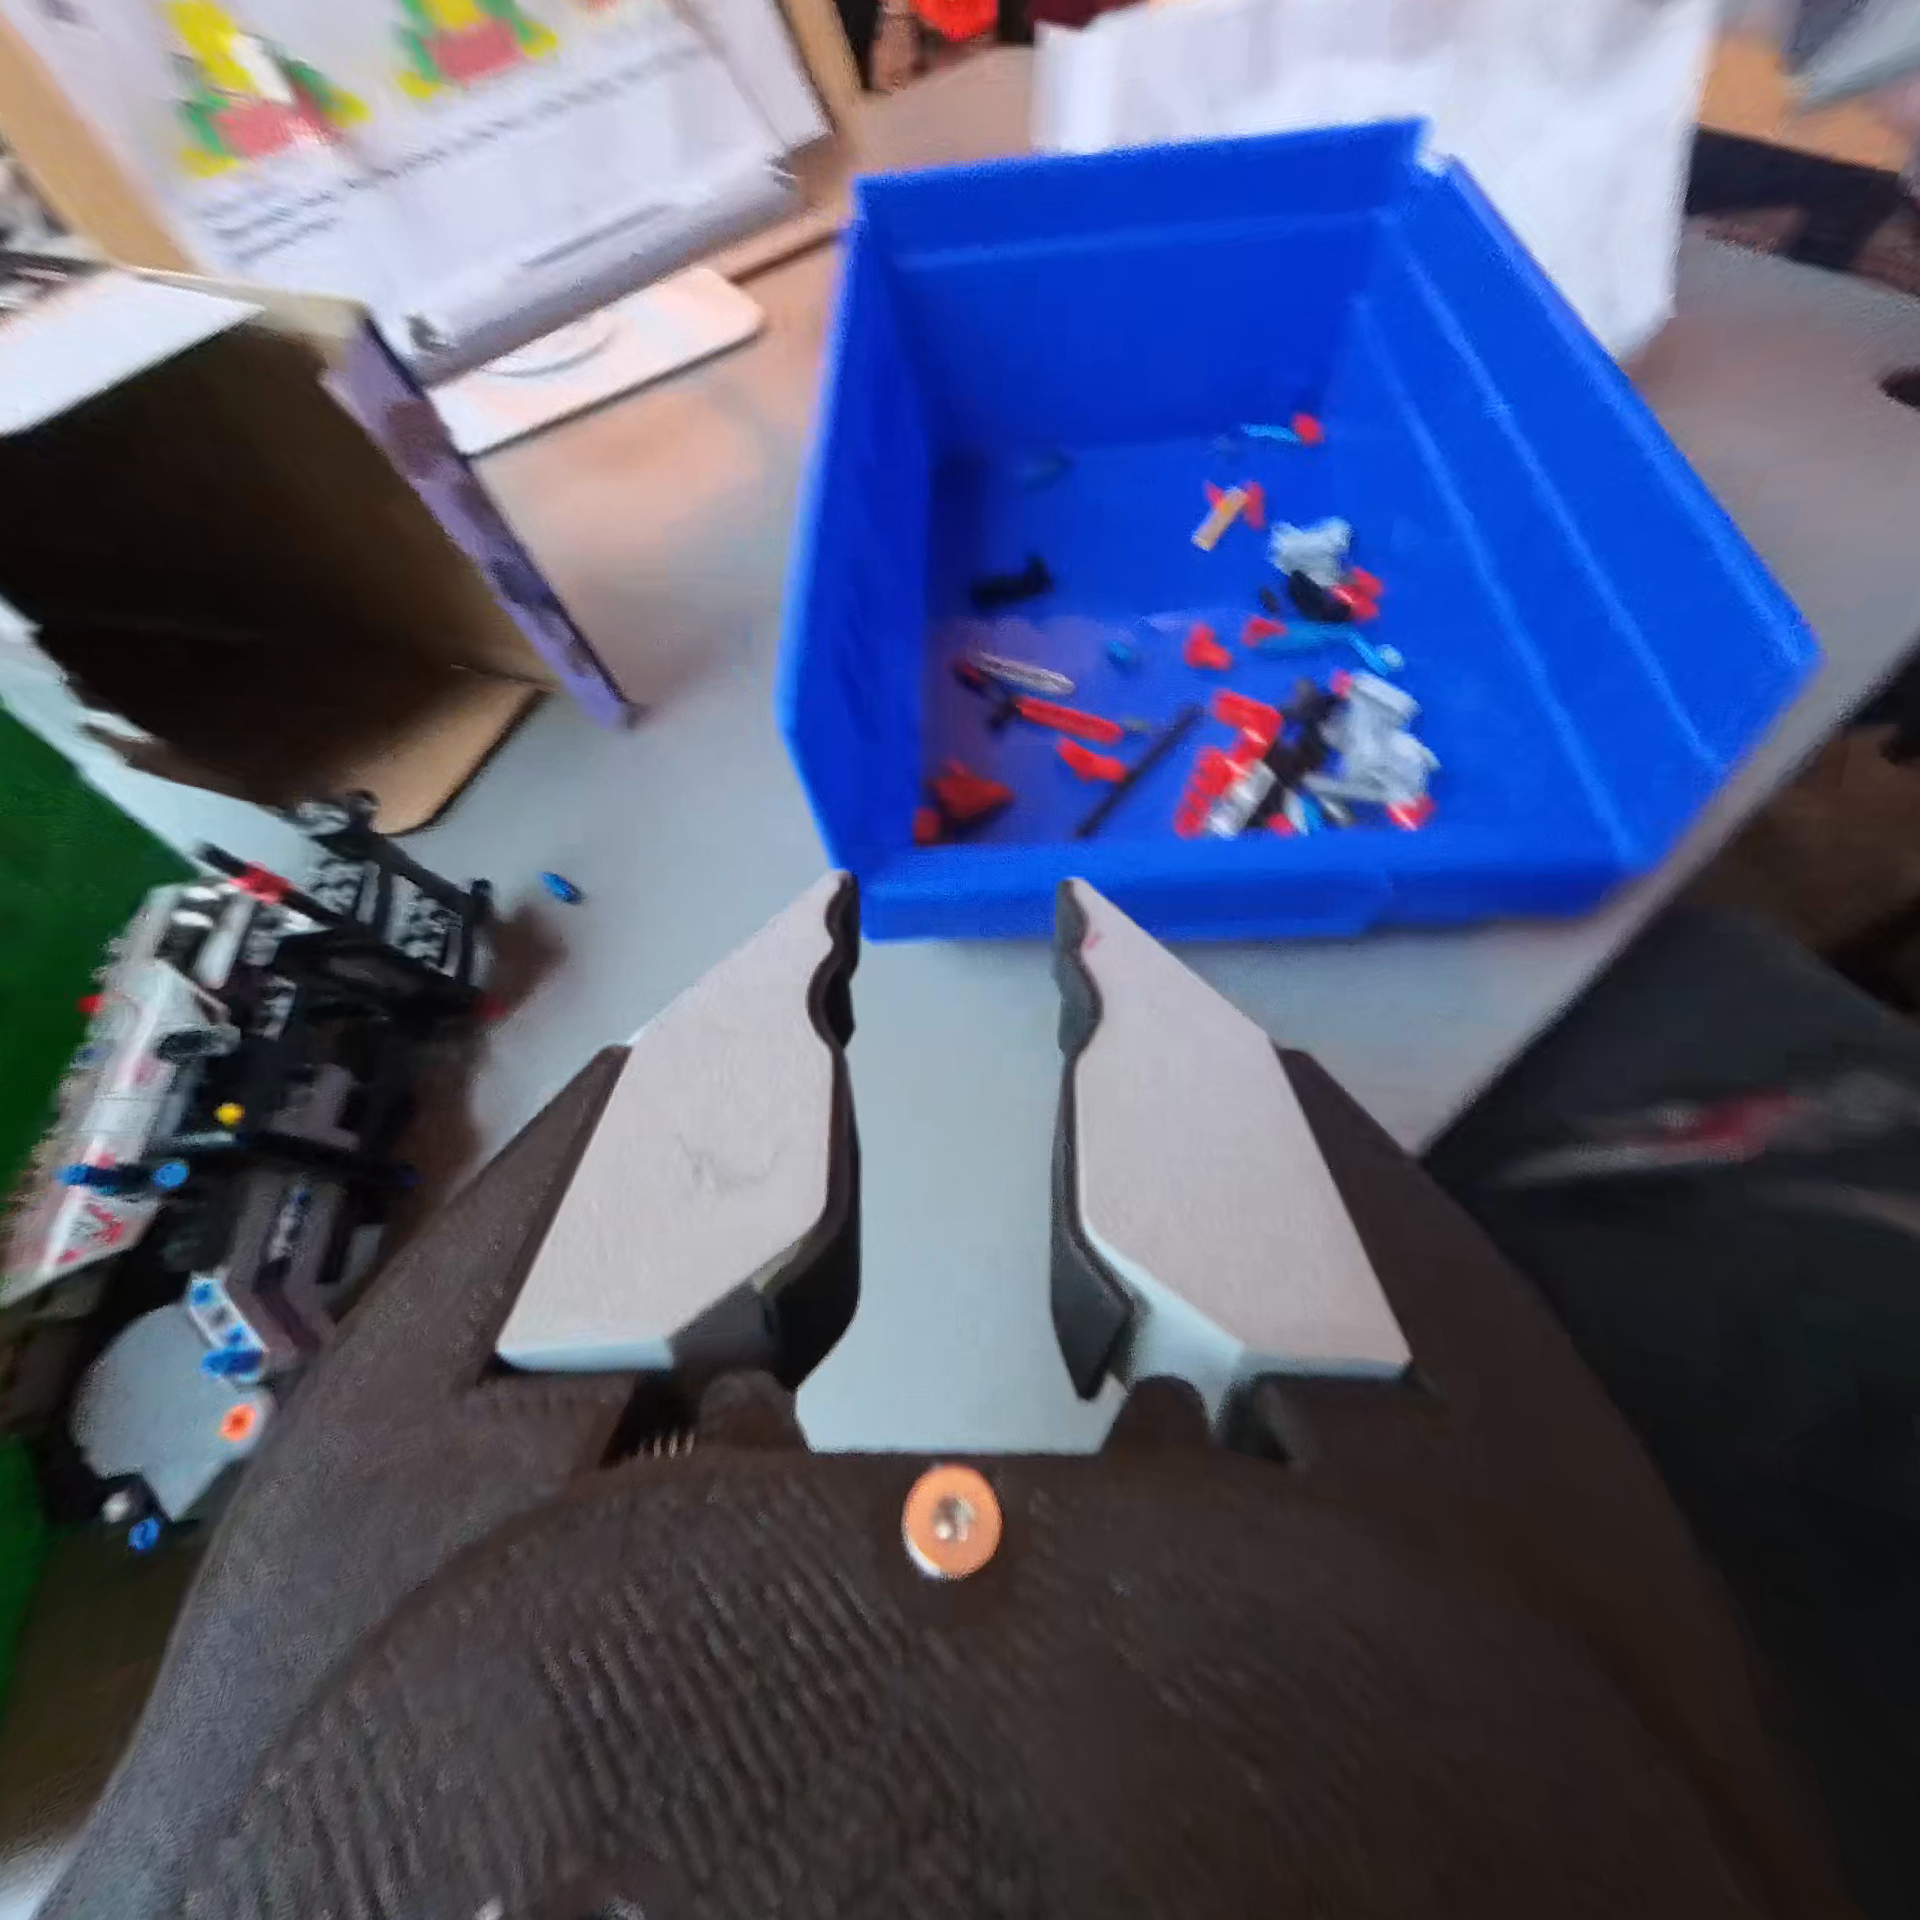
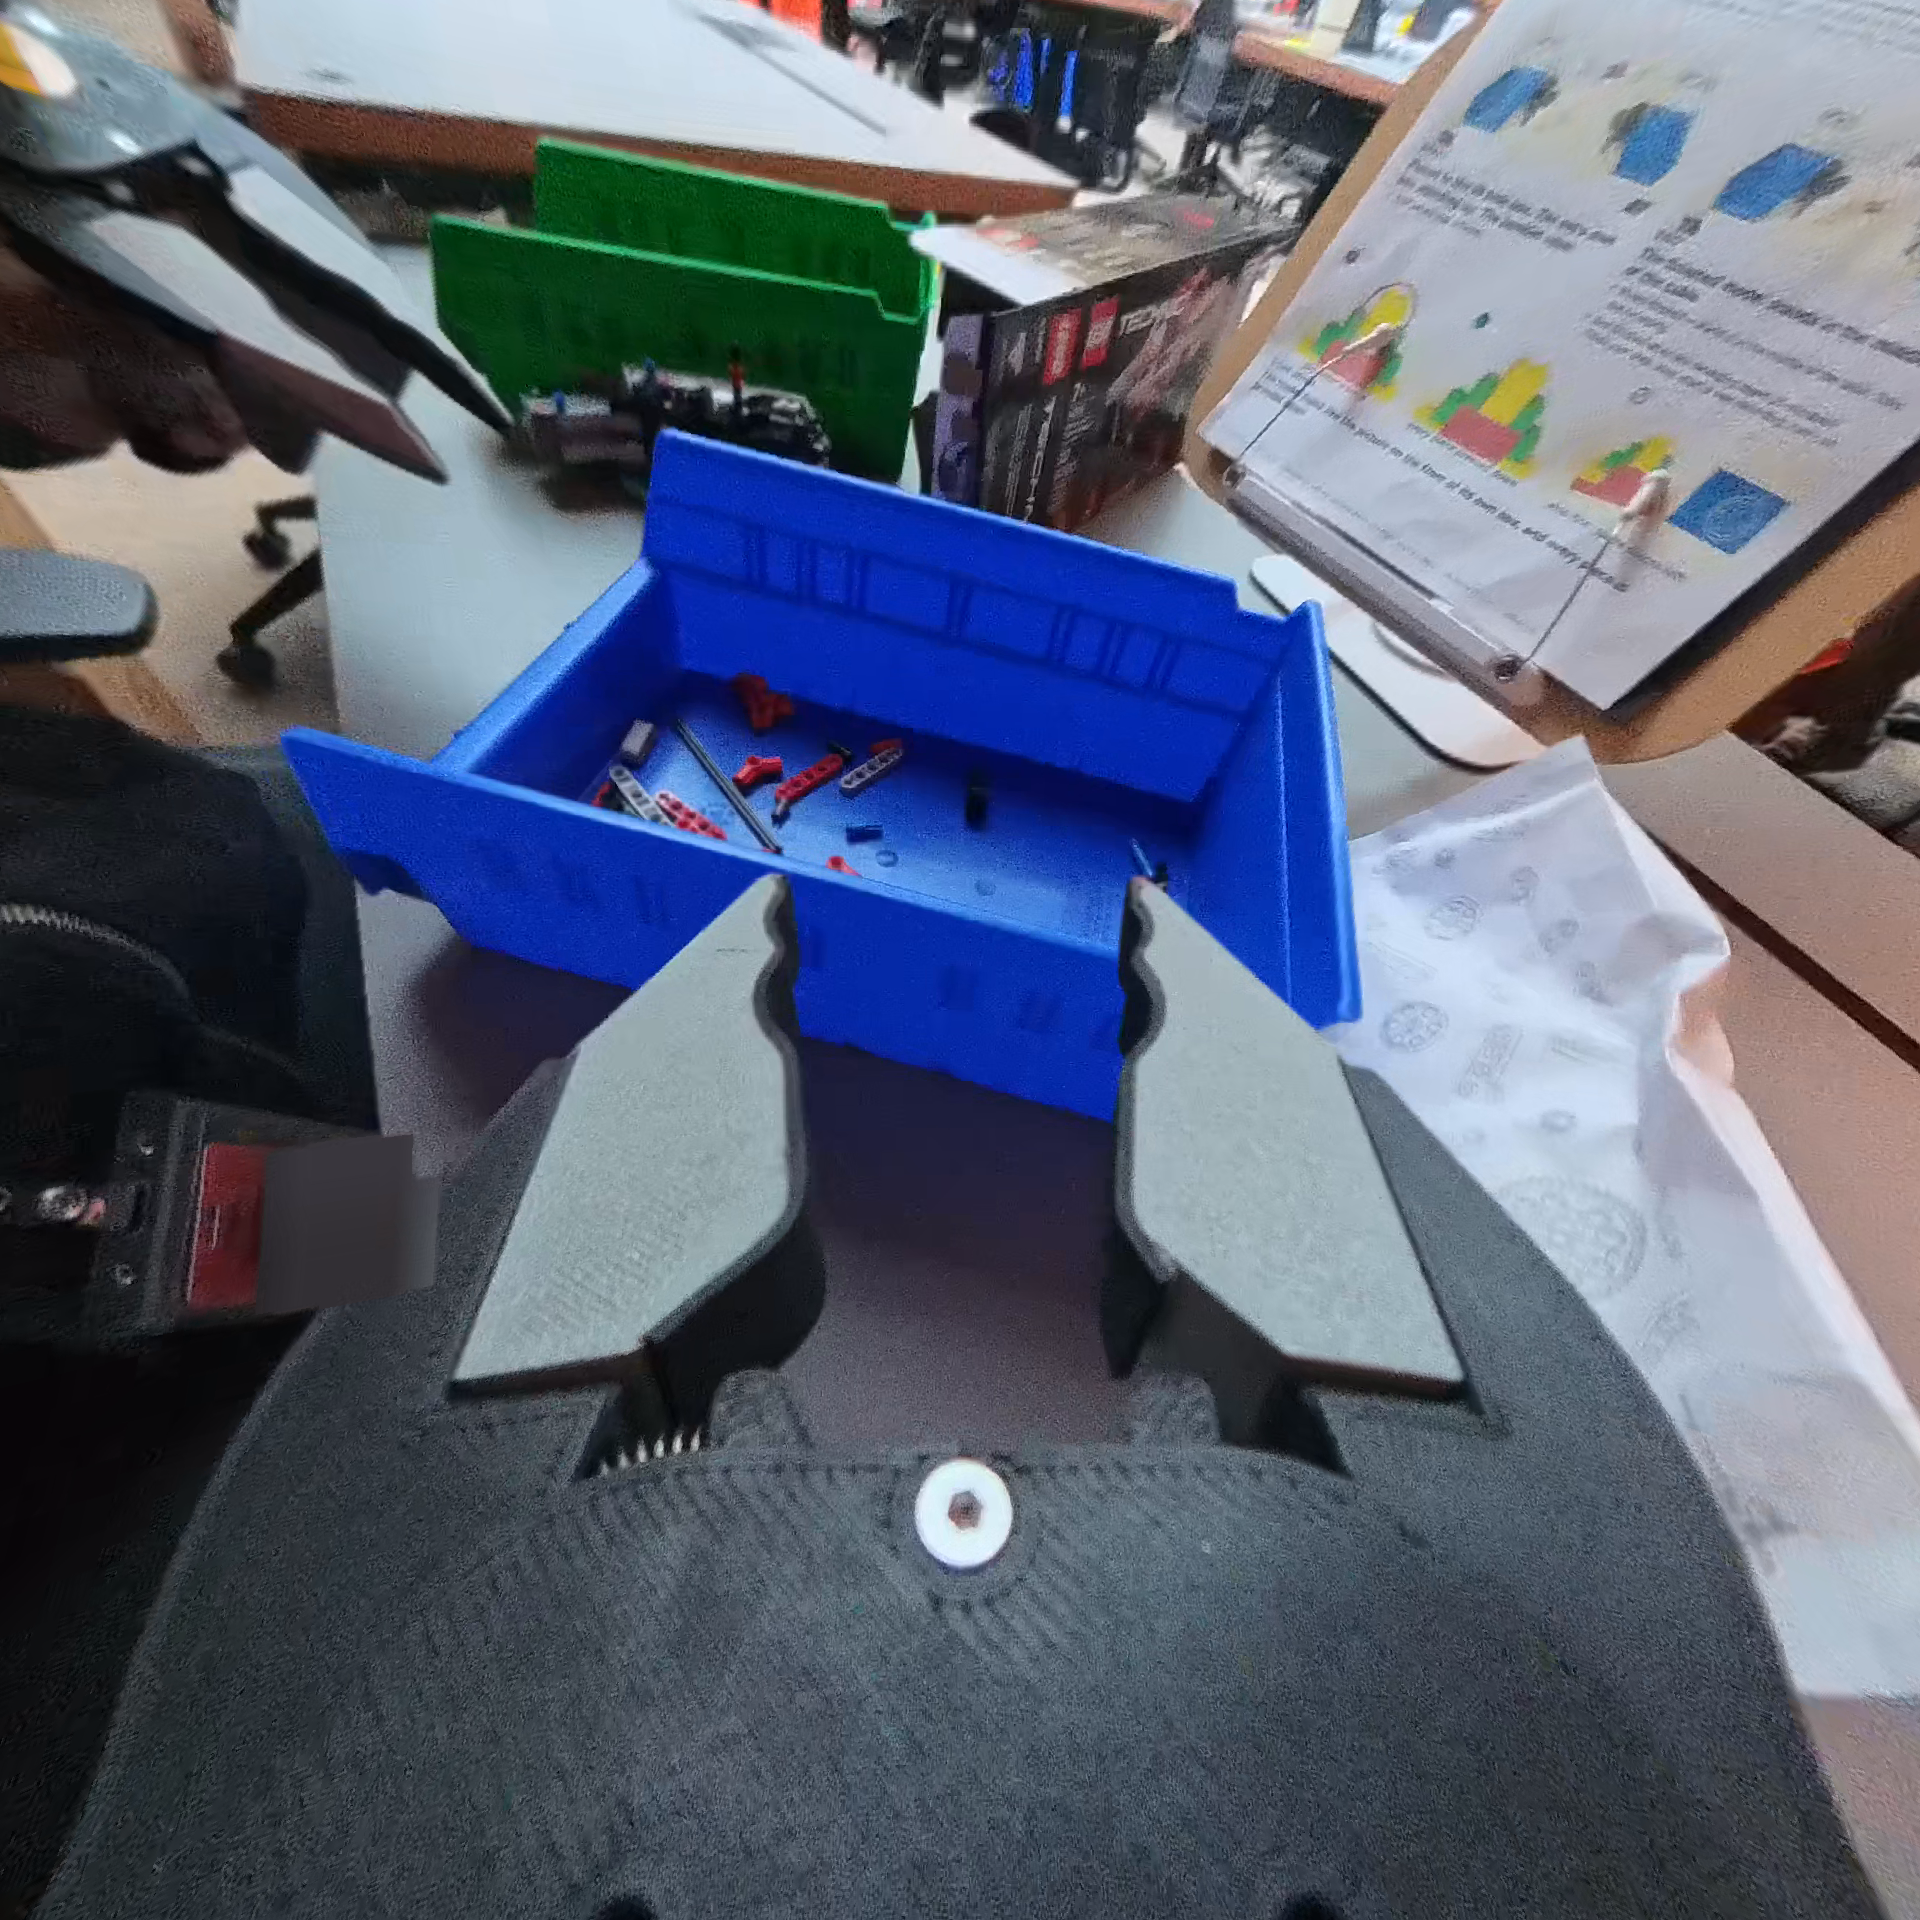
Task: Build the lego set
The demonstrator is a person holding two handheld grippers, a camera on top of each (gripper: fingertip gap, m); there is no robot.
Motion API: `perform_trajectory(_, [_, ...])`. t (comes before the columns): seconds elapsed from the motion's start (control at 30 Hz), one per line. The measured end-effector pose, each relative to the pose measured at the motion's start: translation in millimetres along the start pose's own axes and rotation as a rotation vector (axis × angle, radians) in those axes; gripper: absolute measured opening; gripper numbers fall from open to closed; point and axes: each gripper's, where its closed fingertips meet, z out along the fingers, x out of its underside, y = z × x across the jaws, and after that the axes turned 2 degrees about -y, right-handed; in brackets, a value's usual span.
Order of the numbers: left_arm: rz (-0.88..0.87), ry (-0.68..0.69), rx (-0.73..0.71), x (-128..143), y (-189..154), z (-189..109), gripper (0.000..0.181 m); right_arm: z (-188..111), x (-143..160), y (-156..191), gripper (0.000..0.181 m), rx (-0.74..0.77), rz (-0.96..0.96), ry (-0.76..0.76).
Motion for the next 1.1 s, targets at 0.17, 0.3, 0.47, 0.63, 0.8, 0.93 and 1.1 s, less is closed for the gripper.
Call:
perform_trajectory(0.17, [-0.077,0.016,-0.019,-26,29,40,0.055,-4,40,-8,0.057,0.107,0.099,0.121])
perform_trajectory(0.3, [-0.147,0.108,0.048,-10,36,67,0.064,-9,79,-49,0.061,0.36,0.016,0.325])
perform_trajectory(0.47, [-0.124,0.227,0.131,11,26,87,0.001,-19,117,-98,0.087,0.621,-0.281,0.688])
perform_trajectory(0.63, [-0.145,0.226,0.081,15,27,81,0.0,-26,121,-102,0.077,0.603,-0.352,0.73])
perform_trajectory(0.8, [-0.18,0.187,-0.003,23,19,62,0.0,-24,132,-133,0.0,0.655,-0.599,0.813])
perform_trajectory(0.93, [-0.206,0.129,-0.012,27,5,50,0.001,-33,92,-175,0.0,0.751,-0.361,0.616])
perform_trajectory(1.1, [-0.21,0.126,0.027,29,-17,44,0.006,-32,83,-212,0.0,0.713,-0.077,0.599])
